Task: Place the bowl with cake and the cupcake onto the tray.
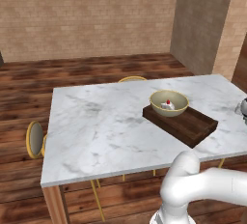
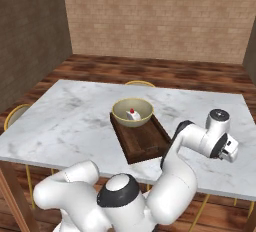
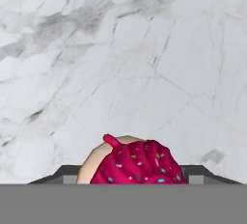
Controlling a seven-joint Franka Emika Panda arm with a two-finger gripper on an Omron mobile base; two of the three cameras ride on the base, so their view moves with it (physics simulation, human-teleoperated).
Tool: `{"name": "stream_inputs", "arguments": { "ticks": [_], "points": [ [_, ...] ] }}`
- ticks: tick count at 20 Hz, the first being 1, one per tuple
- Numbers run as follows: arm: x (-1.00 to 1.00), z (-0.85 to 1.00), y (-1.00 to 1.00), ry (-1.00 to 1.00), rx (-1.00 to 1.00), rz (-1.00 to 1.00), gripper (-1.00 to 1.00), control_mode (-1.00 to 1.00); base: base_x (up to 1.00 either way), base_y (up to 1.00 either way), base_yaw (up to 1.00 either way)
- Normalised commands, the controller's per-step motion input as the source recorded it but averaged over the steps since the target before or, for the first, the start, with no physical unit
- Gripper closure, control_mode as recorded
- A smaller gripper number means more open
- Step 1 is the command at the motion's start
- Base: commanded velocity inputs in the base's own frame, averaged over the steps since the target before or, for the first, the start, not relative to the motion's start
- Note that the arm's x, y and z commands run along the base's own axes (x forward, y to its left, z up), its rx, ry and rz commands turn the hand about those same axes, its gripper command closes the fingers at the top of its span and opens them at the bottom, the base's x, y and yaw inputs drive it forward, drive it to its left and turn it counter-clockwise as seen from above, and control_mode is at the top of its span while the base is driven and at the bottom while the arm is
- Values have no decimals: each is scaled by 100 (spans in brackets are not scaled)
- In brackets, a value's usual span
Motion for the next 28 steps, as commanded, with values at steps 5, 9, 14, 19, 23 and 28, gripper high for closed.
{"name": "stream_inputs", "arguments": {
  "ticks": [5,9,14,19,23,28],
  "points": [
    [0,16,33,-1,-10,0,100,-100,0,0,0],
    [-8,6,41,-13,-15,0,100,-100,0,0,0],
    [-4,6,24,-11,-8,0,100,-100,0,0,0],
    [0,25,17,-2,-3,4,100,-100,0,0,0],
    [0,36,14,1,0,5,100,-100,0,0,0],
    [0,39,18,6,0,4,100,-100,0,0,0]
  ]
}}
